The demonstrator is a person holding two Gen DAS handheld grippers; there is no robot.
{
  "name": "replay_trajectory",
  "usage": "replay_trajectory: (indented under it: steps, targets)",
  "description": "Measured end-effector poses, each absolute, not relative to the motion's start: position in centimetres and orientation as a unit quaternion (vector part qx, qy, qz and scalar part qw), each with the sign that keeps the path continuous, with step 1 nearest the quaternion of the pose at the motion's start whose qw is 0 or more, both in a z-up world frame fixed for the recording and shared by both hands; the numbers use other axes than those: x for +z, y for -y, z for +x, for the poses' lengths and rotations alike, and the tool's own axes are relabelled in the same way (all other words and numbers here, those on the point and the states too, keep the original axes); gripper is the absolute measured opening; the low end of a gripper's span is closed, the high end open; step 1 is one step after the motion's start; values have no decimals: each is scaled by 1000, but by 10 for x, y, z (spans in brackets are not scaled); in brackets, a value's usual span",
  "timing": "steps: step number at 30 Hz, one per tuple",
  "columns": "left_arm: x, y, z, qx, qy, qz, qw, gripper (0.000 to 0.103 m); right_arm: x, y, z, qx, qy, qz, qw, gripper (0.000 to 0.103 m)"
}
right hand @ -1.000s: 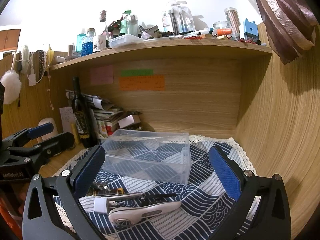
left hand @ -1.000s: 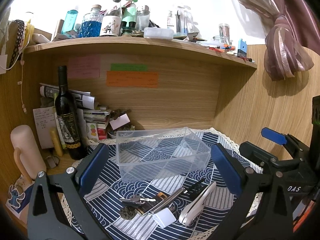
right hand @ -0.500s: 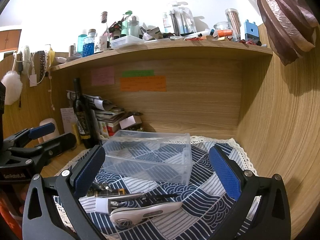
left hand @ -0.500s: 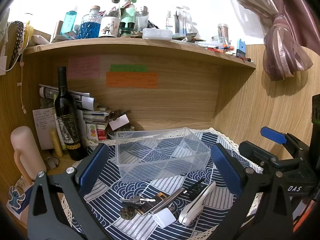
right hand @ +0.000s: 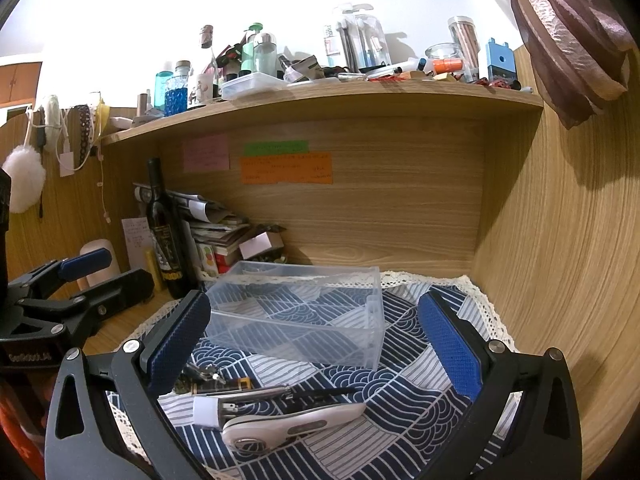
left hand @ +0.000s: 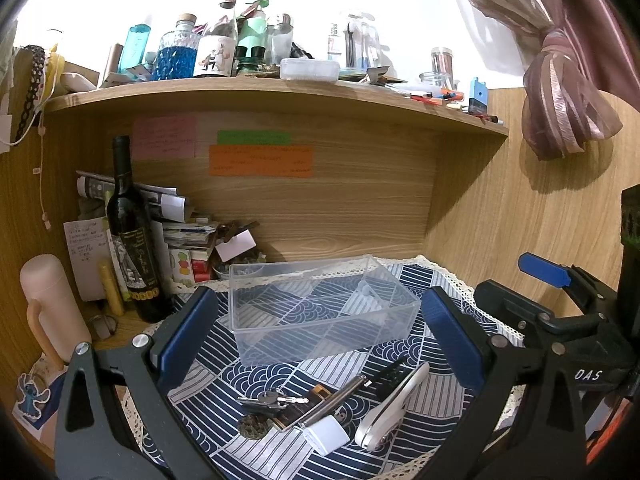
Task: Organize rigid objects
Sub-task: 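Grasp the white plug adapter with the left tool while the right tool grasps the white handheld device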
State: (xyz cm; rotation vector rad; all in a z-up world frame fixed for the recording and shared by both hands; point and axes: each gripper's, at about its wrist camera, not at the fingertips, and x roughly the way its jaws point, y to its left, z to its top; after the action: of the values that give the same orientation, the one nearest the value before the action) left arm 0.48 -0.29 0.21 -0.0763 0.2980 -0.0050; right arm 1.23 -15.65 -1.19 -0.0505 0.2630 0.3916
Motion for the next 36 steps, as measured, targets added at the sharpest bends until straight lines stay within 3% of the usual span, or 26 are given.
replay_trajectory:
  steps: [12, 14, 17, 25, 36]
  targets:
    - [-6, 0, 2, -7, -155, -42, 987, 103, -20, 151, 15, 201, -149, -20, 968, 100]
    - [-11, -4, 5, 0, -163, -45, 986, 90, -27, 147, 19, 205, -164, -21, 965, 96]
    - [-22, -15, 12, 6, -191, -56, 980, 81, -39, 140, 26, 211, -191, -24, 958, 90]
    - [-75, -44, 22, 47, -275, -70, 958, 56, -91, 110, 44, 229, -271, -50, 934, 88]
    - [-126, -47, 19, 32, -354, -91, 930, 54, -135, 112, 55, 214, -332, -68, 916, 86]
